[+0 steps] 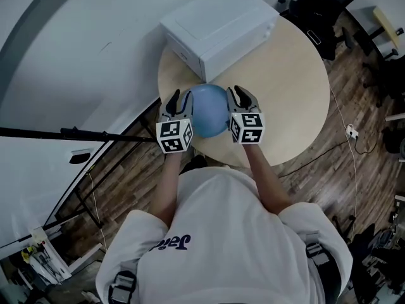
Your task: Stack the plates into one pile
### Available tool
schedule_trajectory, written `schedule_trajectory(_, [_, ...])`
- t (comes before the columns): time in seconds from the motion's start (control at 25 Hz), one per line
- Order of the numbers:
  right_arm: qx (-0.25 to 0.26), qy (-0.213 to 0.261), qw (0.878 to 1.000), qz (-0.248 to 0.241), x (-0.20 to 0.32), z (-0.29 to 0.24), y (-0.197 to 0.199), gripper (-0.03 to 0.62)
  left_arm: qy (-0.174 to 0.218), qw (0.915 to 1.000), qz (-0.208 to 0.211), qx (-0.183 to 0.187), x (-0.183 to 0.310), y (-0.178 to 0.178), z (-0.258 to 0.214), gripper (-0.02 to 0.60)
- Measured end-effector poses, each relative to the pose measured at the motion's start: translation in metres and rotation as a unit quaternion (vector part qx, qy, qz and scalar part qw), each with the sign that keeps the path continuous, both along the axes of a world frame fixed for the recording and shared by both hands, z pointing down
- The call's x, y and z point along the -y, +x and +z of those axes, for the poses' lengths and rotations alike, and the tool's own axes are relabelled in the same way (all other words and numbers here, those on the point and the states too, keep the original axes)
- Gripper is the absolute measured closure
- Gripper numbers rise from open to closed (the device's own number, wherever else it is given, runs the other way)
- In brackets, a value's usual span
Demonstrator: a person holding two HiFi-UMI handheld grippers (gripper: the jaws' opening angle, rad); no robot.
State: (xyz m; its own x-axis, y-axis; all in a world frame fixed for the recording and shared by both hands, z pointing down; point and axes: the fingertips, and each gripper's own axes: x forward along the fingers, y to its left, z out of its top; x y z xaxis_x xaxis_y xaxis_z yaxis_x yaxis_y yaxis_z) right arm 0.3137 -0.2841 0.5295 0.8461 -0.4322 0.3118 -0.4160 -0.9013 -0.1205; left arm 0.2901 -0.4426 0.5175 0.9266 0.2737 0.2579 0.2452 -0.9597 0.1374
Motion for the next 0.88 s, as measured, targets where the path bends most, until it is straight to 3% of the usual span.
schedule_trajectory(0.12, [-0.03,-0.043,0.999,0.006,0.003,-0.032,0.002,0.545,0.021,0.9994,0.01,-0.025,-0.008,0.006,-0.021,0.524])
schedule_trajectory(0.24, [-0.052,-0.04,0.998,0.0,0.007,-0.054,0.0,0.573,0.017,0.9988,0.014,-0.044,-0.014,0.005,-0.034,0.565])
schedule_trajectory(0.44, [-0.085,-0.015,0.996,0.003,0.009,-0.077,-0.003,0.579,-0.017,0.9968,0.029,-0.072,-0.021,-0.003,-0.056,0.569])
schedule_trajectory(0.68, [-0.101,-0.005,0.995,0.008,0.01,-0.087,-0.002,0.579,0.003,0.9933,0.027,-0.112,-0.02,-0.003,-0.076,0.568])
schedule_trajectory(0.88, [-0.103,-0.008,0.995,0.007,0.012,-0.086,-0.003,0.579,0.004,0.9929,0.022,-0.117,-0.015,-0.003,-0.076,0.568])
